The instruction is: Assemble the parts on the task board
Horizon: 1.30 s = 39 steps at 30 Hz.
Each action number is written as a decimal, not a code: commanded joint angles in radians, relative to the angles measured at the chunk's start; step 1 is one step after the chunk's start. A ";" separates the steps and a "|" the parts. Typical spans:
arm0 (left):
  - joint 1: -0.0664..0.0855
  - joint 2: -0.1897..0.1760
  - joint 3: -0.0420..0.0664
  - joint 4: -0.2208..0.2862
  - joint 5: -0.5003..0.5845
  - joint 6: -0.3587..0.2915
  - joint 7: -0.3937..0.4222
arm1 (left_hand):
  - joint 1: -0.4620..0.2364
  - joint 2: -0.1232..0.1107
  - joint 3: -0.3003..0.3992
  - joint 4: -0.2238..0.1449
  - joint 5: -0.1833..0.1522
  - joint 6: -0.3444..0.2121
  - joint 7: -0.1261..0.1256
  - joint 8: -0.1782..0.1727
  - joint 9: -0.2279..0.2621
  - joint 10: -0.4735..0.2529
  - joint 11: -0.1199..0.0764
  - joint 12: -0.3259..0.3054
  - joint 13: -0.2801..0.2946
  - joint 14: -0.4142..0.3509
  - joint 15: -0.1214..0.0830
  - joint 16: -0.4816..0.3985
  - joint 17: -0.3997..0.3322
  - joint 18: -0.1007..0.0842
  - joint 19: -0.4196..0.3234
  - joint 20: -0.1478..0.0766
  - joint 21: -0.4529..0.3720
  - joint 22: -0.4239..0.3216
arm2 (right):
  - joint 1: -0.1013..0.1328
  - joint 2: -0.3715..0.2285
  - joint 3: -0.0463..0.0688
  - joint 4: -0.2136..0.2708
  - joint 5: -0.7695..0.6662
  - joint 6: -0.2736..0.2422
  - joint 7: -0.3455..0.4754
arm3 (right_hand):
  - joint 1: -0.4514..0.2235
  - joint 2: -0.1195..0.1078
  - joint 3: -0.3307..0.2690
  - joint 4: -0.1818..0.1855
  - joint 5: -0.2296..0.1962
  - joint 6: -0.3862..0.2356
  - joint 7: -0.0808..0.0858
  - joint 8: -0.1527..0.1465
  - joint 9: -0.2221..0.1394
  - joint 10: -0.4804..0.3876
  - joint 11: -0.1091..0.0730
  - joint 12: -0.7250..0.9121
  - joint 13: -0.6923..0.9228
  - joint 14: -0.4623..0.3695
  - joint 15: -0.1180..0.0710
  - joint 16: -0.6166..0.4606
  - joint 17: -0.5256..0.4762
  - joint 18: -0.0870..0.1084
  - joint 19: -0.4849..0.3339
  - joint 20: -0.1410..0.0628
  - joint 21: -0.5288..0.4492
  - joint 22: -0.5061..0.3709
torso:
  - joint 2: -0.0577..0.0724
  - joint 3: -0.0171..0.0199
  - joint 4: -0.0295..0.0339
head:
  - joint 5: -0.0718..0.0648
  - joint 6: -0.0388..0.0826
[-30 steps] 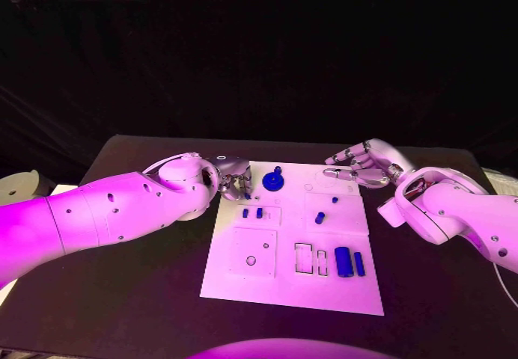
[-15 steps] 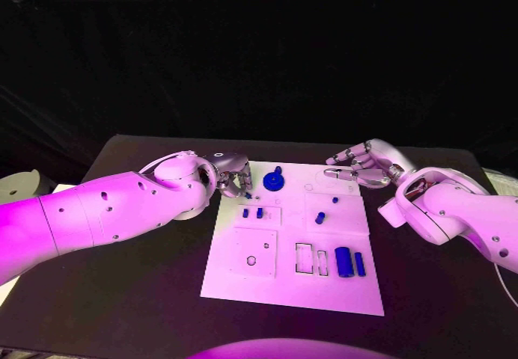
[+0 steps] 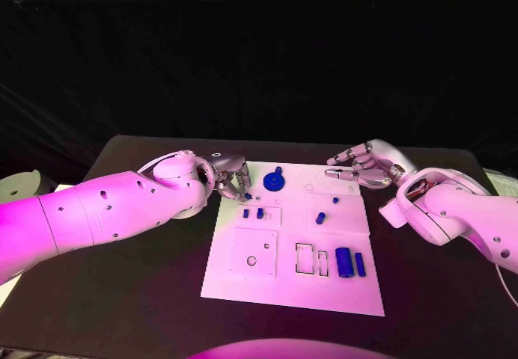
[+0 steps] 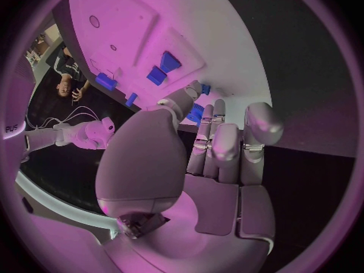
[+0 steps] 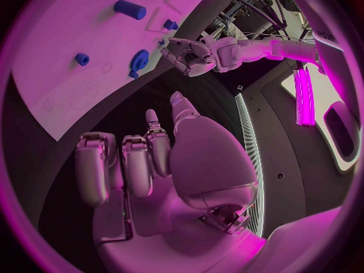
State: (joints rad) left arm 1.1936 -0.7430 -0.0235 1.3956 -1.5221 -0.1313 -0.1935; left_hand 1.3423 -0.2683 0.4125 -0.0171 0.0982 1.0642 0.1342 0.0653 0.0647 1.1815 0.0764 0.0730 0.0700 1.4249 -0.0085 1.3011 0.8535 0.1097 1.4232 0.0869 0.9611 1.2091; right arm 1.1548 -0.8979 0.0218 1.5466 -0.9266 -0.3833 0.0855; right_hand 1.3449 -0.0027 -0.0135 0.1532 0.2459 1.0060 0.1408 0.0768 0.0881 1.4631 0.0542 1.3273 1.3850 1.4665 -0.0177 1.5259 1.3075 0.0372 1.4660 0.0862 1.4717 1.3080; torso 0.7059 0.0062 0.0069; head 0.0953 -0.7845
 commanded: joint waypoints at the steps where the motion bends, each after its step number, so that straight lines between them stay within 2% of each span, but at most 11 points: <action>1: 0.001 0.003 0.000 -0.004 -0.022 0.015 0.005 | 0.015 0.012 -0.063 0.006 0.005 -0.007 -0.005 0.009 0.004 -0.021 -0.001 0.020 0.007 -0.016 -0.001 -0.013 -0.024 0.009 -0.011 0.003 -0.024 -0.012 | 0.000 0.000 0.000 0.002 -0.002 0.008 0.008 | -0.008 0.006 -0.007 -0.001 -0.001 0.006 -0.002 0.002 0.001 0.001 -0.003 -0.003 0.031 0.088 -0.005 -0.003 0.191 0.006 0.016 -0.005 -0.006 0.067 | 0.000 0.0004 0.0002 | 0.001 0.000; 10: 0.001 0.019 -0.001 -0.021 -0.063 0.007 0.021 | 0.054 0.050 -0.125 0.009 0.006 0.011 -0.035 0.022 0.006 -0.025 -0.016 0.119 0.047 -0.024 -0.014 -0.006 -0.018 0.008 -0.009 -0.006 -0.028 -0.009 | 0.000 0.000 0.000 0.002 -0.002 0.008 0.009 | -0.008 0.006 -0.007 -0.001 -0.001 0.006 -0.002 0.002 0.001 0.001 -0.003 -0.003 0.031 0.088 -0.005 -0.003 0.191 0.006 0.016 -0.005 -0.006 0.067 | 0.001 -0.0010 -0.0004 | 0.001 -0.001; 16: 0.001 0.027 -0.003 -0.030 -0.080 -0.001 0.042 | 0.095 0.086 -0.115 -0.007 0.007 0.054 -0.052 0.037 0.008 -0.006 -0.045 0.292 0.150 0.045 -0.039 0.123 0.278 -0.002 0.008 -0.022 0.027 0.029 | 0.000 0.001 0.000 0.002 -0.002 0.009 0.009 | -0.008 0.006 -0.007 -0.001 -0.001 0.006 -0.002 0.002 0.001 0.001 -0.003 -0.003 0.031 0.088 -0.005 -0.003 0.191 0.006 0.016 -0.005 -0.006 0.067 | 0.001 -0.0006 -0.0006 | 0.000 -0.001; 19: 0.001 0.032 -0.004 -0.034 -0.087 -0.002 0.052 | 0.101 0.098 -0.092 -0.013 0.011 0.080 -0.057 0.035 0.007 -0.076 -0.068 0.494 0.293 0.075 -0.054 0.188 0.438 -0.012 0.019 -0.032 0.069 0.060 | 0.000 0.001 0.000 0.002 -0.002 0.009 0.009 | -0.008 0.006 -0.007 -0.001 -0.001 0.006 -0.002 0.002 0.001 0.001 -0.003 -0.003 0.031 0.088 -0.005 -0.003 0.191 0.006 0.016 -0.005 -0.006 0.067 | 0.001 -0.0003 -0.0002 | 0.001 -0.002; 20: 0.001 0.034 -0.005 -0.035 -0.091 0.000 0.053 | 0.086 0.088 -0.087 -0.011 0.008 0.085 -0.057 0.029 0.005 -0.132 -0.060 0.600 0.370 0.087 -0.060 0.210 0.499 -0.012 0.022 -0.040 0.085 0.073 | 0.000 0.001 0.000 0.002 -0.002 0.009 0.009 | -0.008 0.006 -0.007 -0.001 -0.001 0.006 -0.002 0.002 0.001 0.001 -0.003 -0.003 0.031 0.088 -0.005 -0.003 0.191 0.006 0.016 -0.005 -0.006 0.067 | 0.001 -0.0003 -0.0002 | 0.001 -0.002; 22: 0.001 0.037 -0.005 -0.039 -0.098 0.009 0.053 | 0.094 0.097 -0.058 -0.016 0.012 0.101 -0.064 0.030 0.007 -0.168 -0.076 0.729 0.456 0.106 -0.061 0.233 0.577 -0.018 0.030 -0.042 0.119 0.096 | 0.000 0.002 0.000 0.001 -0.002 0.010 0.009 | -0.008 0.006 -0.007 -0.001 -0.001 0.006 -0.002 0.002 0.001 0.001 -0.003 -0.003 0.031 0.088 -0.005 -0.003 0.191 0.006 0.016 -0.005 -0.006 0.067 | 0.001 -0.0009 -0.0006 | 0.000 -0.003; 23: 0.001 0.038 -0.006 -0.040 -0.100 0.011 0.052 | 0.082 0.087 -0.048 -0.015 0.010 0.103 -0.074 0.025 0.006 -0.206 -0.064 0.814 0.514 0.116 -0.066 0.244 0.615 -0.019 0.036 -0.050 0.142 0.112 | 0.000 0.002 0.000 0.001 -0.002 0.010 0.009 | -0.008 0.006 -0.007 -0.001 -0.001 0.006 -0.002 0.002 0.001 0.001 -0.003 -0.003 0.031 0.088 -0.005 -0.003 0.191 0.006 0.016 -0.005 -0.006 0.067 | 0.001 -0.0009 -0.0006 | 0.000 -0.003; 24: 0.001 0.041 -0.007 -0.043 -0.104 0.019 0.052 | 0.088 0.093 -0.033 -0.017 0.011 0.110 -0.064 0.025 0.007 -0.196 -0.083 0.881 0.565 0.130 -0.067 0.257 0.663 -0.025 0.043 -0.048 0.170 0.129 | 0.000 0.002 0.000 0.001 -0.002 0.010 0.009 | -0.008 0.006 -0.007 -0.001 -0.001 0.006 -0.002 0.002 0.001 0.001 -0.003 -0.003 0.031 0.088 -0.005 -0.003 0.191 0.006 0.016 -0.005 -0.006 0.067 | 0.001 -0.0011 -0.0010 | 0.000 -0.004; 28: 0.000 0.046 -0.010 -0.049 -0.110 0.041 0.050 | 0.074 0.082 -0.002 -0.020 0.011 0.120 -0.068 0.016 0.008 -0.097 -0.094 1.168 0.874 0.146 -0.071 0.270 0.717 -0.037 0.060 -0.056 0.239 0.175 | 0.000 0.002 0.000 0.001 -0.001 0.011 0.009 | -0.008 0.006 -0.007 -0.001 -0.001 0.006 -0.002 0.002 0.001 0.001 -0.003 -0.003 0.031 0.088 -0.005 -0.003 0.191 0.006 0.016 -0.005 -0.006 0.067 | 0.001 -0.0005 -0.0005 | -0.002 -0.005; 33: 0.000 0.053 -0.014 -0.053 -0.114 0.064 0.043 | 0.067 0.079 0.001 -0.018 0.008 0.119 -0.068 0.010 0.008 -0.023 -0.094 1.247 0.980 0.146 -0.070 0.270 0.717 -0.044 0.070 -0.058 0.282 0.201 | 0.000 0.002 0.000 0.001 -0.001 0.011 0.009 | -0.008 0.006 -0.007 -0.001 -0.001 0.006 -0.002 0.002 0.001 0.001 -0.003 -0.003 0.031 0.088 -0.005 -0.003 0.191 0.006 0.016 -0.005 -0.006 0.067 | 0.001 -0.0003 0.0000 | -0.001 -0.007; 39: 0.000 0.058 -0.015 -0.059 -0.124 0.093 0.021 | 0.061 0.077 -0.002 -0.017 0.007 0.112 -0.066 0.004 0.006 0.011 -0.094 1.282 1.027 0.146 -0.069 0.270 0.717 -0.050 0.078 -0.058 0.314 0.219 | 0.000 0.003 0.000 0.001 -0.001 0.011 0.009 | -0.008 0.006 -0.007 -0.001 -0.001 0.006 -0.002 0.002 0.001 0.001 -0.003 -0.003 0.031 0.088 -0.005 -0.003 0.191 0.006 0.016 -0.005 -0.006 0.067 | 0.001 -0.0002 -0.0001 | 0.000 -0.008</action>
State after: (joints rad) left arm 1.1954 -0.6875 -0.0371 1.3386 -1.6267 -0.0877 -0.1601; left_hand 1.4099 -0.1926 0.4081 -0.0355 0.1066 1.1759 0.0662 0.0742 0.0715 1.1883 -0.0179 1.3517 1.0946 1.4672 -0.0717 1.5678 1.3081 0.0773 1.4667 0.0335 1.2703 1.3081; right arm 1.1550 -0.8964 0.0218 1.5467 -0.9255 -0.3831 0.0858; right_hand 1.3449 -0.0027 -0.0134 0.1532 0.2459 1.0060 0.1408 0.0768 0.0886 1.4630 0.0542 1.3275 1.3851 1.4665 -0.0177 1.5259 1.3081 0.0373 1.4660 0.0862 1.4717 1.3075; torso 0.7070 0.0058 0.0063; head 0.0938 -0.7918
